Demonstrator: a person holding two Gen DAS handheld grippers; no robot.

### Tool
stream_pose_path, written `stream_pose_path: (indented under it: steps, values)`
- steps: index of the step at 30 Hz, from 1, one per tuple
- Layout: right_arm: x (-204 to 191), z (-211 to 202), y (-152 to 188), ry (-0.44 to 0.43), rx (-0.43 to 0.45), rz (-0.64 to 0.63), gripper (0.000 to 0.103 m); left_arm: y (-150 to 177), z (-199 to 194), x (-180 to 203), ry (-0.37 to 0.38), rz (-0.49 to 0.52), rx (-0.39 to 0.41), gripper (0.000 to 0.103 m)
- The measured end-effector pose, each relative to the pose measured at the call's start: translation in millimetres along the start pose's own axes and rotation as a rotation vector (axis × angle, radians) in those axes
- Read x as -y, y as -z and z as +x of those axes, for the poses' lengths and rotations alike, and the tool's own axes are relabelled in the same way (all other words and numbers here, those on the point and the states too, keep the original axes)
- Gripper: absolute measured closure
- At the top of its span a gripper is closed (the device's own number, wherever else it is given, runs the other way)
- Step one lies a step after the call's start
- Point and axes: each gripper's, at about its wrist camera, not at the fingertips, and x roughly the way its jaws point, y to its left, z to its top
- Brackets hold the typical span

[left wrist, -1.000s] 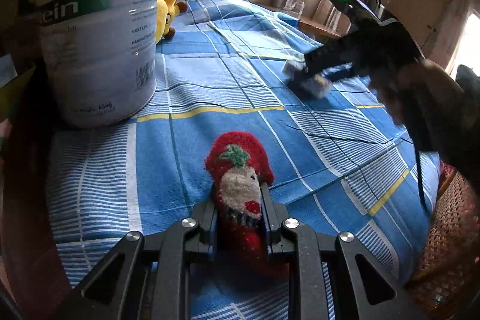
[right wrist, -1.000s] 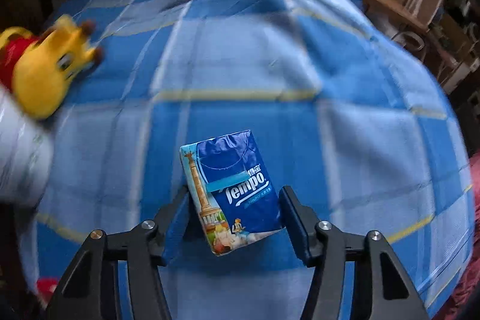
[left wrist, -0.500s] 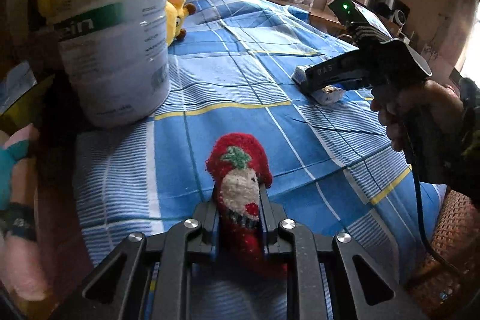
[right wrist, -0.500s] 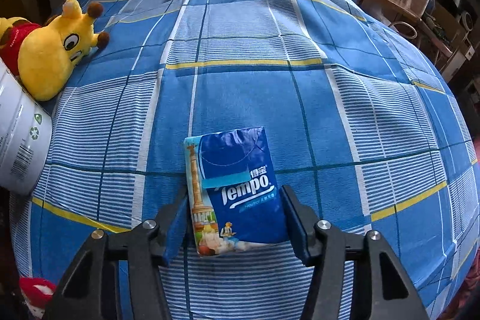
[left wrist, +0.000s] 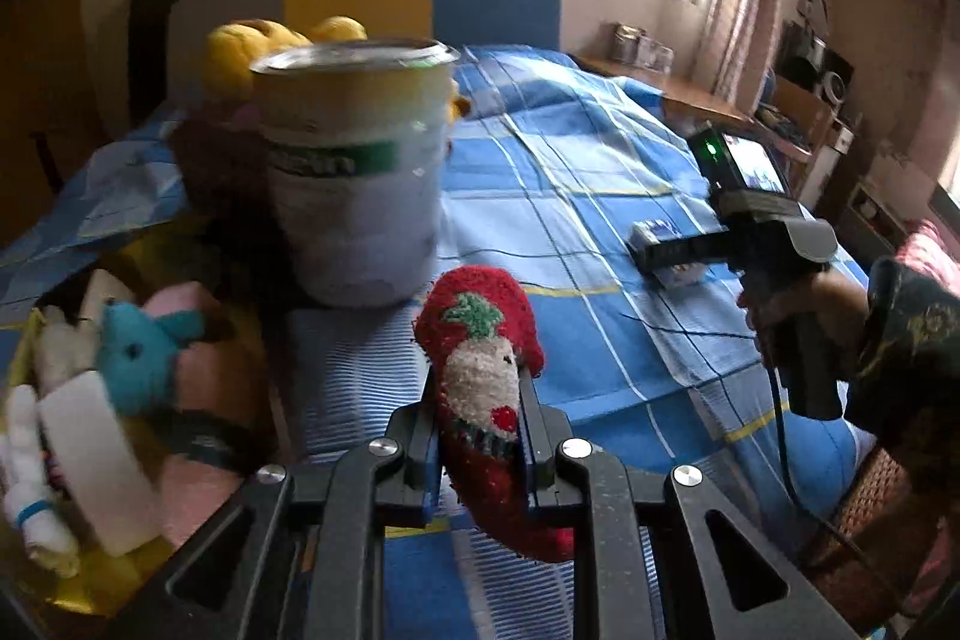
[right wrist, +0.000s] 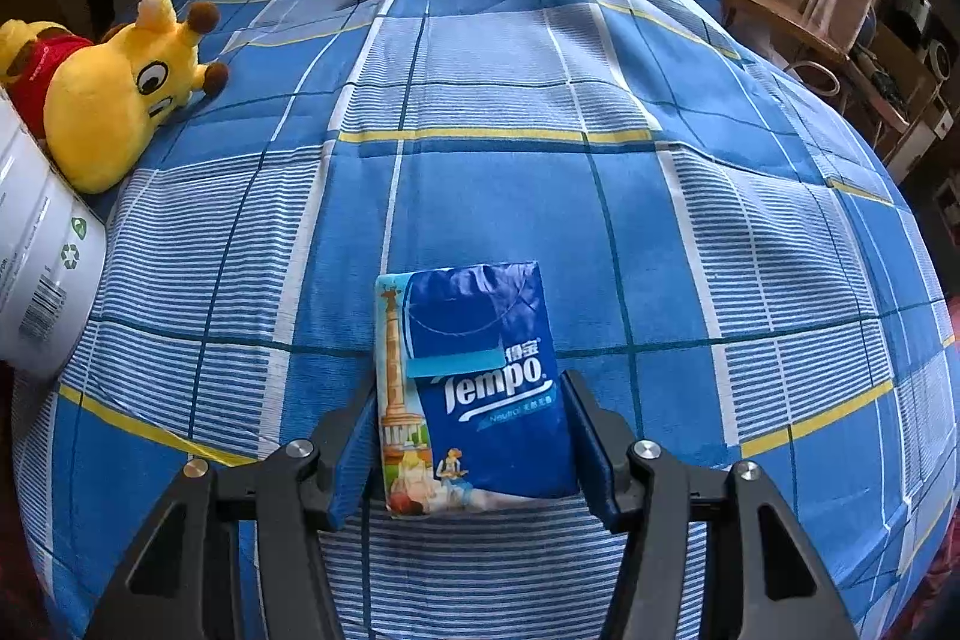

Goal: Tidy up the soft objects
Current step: 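Carry the red Christmas sock into the gold tray and open the left tool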

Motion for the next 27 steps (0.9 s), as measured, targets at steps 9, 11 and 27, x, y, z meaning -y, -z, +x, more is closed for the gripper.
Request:
stream_pose_path:
  steps: [9, 11, 27]
  values:
    - [0, 0, 0, -0.002, 0.001, -0.002, 0.045, 4, -27, -29, -0.082, -0.062, 0.026, 0.083]
    - [-1, 0, 0, -0.001, 0.002, -0.006, 0.045, 5, -32, -38, -0.1, -0.076, 0.029, 0.083]
    - [-4, -1, 1, 0.014, 0.015, -0.025, 0.045, 21, -46, -125, -0.232, -0.265, 0.026, 0.083]
